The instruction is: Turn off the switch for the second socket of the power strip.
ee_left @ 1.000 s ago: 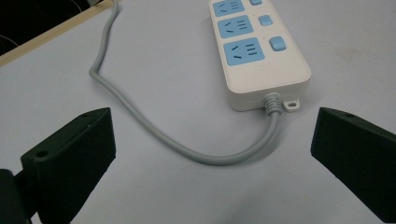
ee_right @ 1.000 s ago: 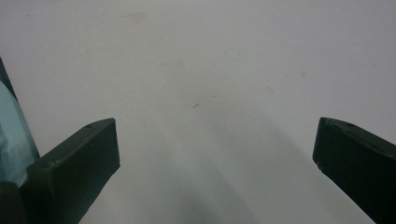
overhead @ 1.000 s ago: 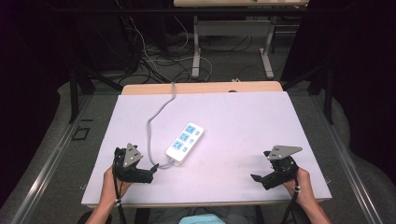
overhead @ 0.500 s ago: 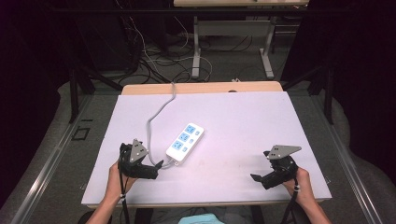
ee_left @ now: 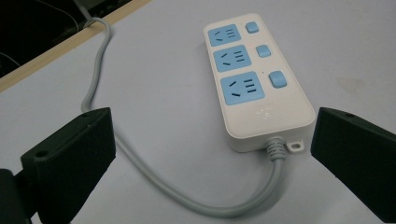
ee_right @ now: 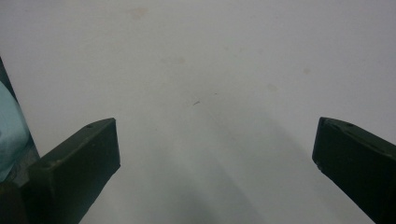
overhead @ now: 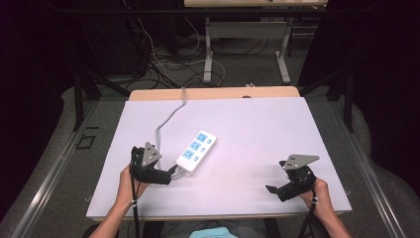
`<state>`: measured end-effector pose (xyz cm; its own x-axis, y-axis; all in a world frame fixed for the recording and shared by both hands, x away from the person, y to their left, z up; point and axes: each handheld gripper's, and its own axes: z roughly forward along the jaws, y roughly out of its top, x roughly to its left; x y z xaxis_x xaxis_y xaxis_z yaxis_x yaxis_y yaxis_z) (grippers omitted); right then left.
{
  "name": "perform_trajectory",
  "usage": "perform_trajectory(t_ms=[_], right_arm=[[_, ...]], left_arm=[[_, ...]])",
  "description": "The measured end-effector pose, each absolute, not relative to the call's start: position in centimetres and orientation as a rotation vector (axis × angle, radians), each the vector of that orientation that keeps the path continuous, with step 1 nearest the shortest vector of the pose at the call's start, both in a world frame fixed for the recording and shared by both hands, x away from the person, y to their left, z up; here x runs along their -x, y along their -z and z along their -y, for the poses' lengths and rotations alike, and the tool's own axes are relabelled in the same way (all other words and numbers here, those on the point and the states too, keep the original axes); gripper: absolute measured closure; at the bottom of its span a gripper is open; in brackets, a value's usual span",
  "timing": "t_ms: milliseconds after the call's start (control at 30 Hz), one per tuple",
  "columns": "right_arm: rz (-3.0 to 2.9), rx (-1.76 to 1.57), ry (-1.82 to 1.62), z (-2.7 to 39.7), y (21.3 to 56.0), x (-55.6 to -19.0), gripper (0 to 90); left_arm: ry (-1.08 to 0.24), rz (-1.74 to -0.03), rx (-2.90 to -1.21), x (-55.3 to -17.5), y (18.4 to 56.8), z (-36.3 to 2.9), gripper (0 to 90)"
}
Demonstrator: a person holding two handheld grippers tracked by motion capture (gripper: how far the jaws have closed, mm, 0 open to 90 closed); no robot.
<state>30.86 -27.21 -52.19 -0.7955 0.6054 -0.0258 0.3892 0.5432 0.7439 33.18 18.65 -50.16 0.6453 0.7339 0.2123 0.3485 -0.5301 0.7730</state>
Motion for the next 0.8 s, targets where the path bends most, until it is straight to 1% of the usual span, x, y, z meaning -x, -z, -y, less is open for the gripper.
perform_trajectory(t_ms=[300, 467, 800], right_arm=[[-2.5, -0.828, -1.102, 27.1, 52.3, -30.9, 0.3], [-2.513, -0.832, -1.092, 27.1, 52.3, -30.8, 0.6], [-2.517, -0.822, -1.087, 27.1, 52.3, -30.7, 0.5]], left_arm=[[-0.698, -0.844, -2.132, -34.1, 50.0, -18.2, 0.0], [-0.689, -0.831, -2.161, -34.7, 50.0, -18.0, 0.0], [-0.693, -0.818, -2.161, -35.5, 49.9, -17.6, 0.0]])
